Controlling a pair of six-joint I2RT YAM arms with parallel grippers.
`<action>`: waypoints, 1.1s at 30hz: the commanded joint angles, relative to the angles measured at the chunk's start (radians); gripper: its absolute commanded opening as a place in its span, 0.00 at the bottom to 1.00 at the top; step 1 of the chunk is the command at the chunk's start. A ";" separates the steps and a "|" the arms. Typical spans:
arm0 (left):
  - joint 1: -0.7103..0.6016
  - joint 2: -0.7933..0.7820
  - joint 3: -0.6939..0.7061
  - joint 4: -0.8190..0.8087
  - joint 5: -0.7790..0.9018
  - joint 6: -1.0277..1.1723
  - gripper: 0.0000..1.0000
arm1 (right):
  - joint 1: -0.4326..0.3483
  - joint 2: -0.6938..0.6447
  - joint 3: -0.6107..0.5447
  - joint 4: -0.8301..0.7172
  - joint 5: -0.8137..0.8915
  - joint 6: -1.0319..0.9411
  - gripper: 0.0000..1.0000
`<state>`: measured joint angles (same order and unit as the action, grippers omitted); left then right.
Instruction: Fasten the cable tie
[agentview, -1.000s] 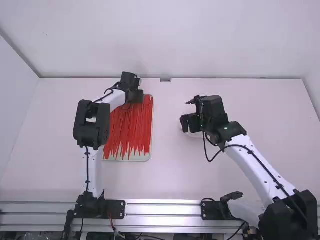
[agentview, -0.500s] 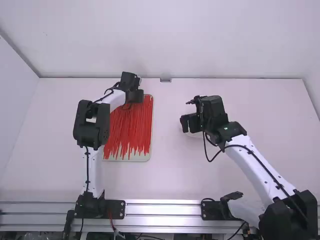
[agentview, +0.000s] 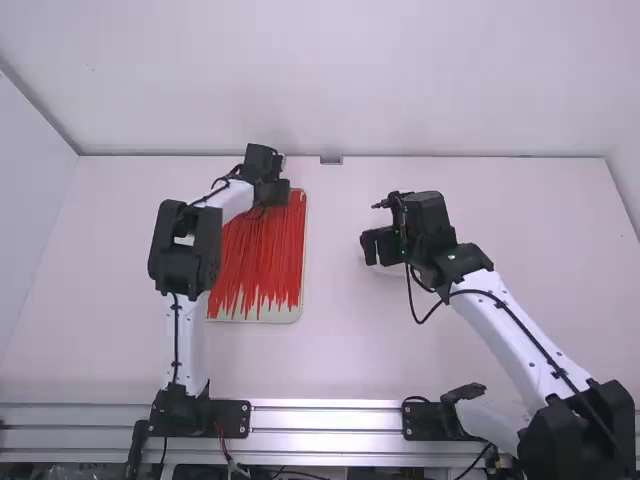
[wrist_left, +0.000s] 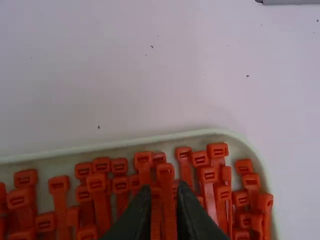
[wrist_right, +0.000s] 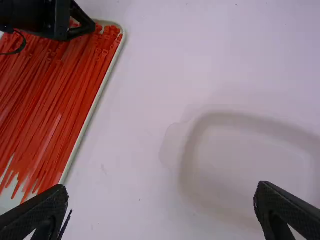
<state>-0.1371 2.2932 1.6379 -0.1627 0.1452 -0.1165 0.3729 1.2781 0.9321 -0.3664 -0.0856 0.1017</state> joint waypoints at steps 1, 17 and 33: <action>-0.007 0.031 -0.010 0.000 -0.007 0.001 0.15 | 0.002 0.005 0.029 -0.002 0.005 0.000 1.00; -0.007 0.034 -0.010 0.004 -0.039 0.002 0.16 | 0.002 0.005 0.029 0.014 0.005 0.000 1.00; -0.007 0.039 -0.010 0.001 -0.049 0.009 0.17 | 0.003 0.005 0.029 0.021 0.005 0.000 0.99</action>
<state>-0.1375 2.2971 1.6379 -0.1623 0.0990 -0.1158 0.3729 1.2781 0.9321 -0.3470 -0.0864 0.1020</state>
